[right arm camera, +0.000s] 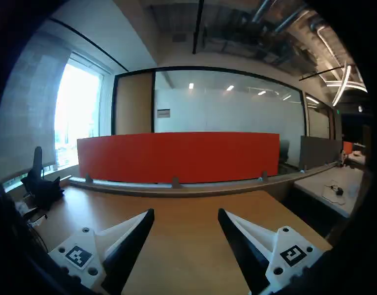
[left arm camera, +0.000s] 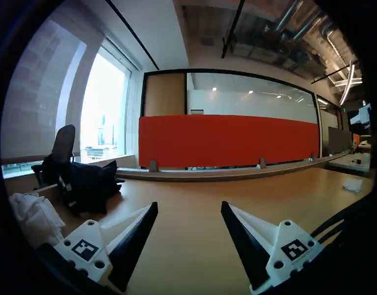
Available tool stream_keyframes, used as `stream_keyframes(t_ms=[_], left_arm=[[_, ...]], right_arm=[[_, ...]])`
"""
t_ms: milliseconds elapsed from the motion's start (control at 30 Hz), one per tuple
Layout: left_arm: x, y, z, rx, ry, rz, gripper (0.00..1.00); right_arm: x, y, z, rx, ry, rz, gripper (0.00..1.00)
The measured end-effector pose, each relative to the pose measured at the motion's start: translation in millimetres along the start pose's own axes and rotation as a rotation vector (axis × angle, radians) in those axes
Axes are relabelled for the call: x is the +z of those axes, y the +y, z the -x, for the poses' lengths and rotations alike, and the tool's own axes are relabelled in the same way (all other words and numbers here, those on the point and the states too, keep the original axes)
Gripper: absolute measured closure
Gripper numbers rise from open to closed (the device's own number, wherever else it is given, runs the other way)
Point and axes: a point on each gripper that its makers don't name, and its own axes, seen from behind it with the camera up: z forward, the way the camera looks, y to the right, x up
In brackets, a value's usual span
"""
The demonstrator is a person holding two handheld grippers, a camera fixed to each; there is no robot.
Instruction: Fold towel
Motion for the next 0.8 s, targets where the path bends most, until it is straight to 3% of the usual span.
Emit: stream_keyframes(t_ms=[367, 800], left_arm=[[0.3, -1.5, -1.1, 0.001, 0.0, -0.003, 0.05], [0.3, -0.5, 1.1, 0.003, 0.0, -0.003, 0.05]], right_arm=[[0.4, -3.1, -3.3, 0.0, 0.011, -0.004, 0.0], [5.3, 13.5, -31.7, -0.051, 0.099, 0.018, 0.0]])
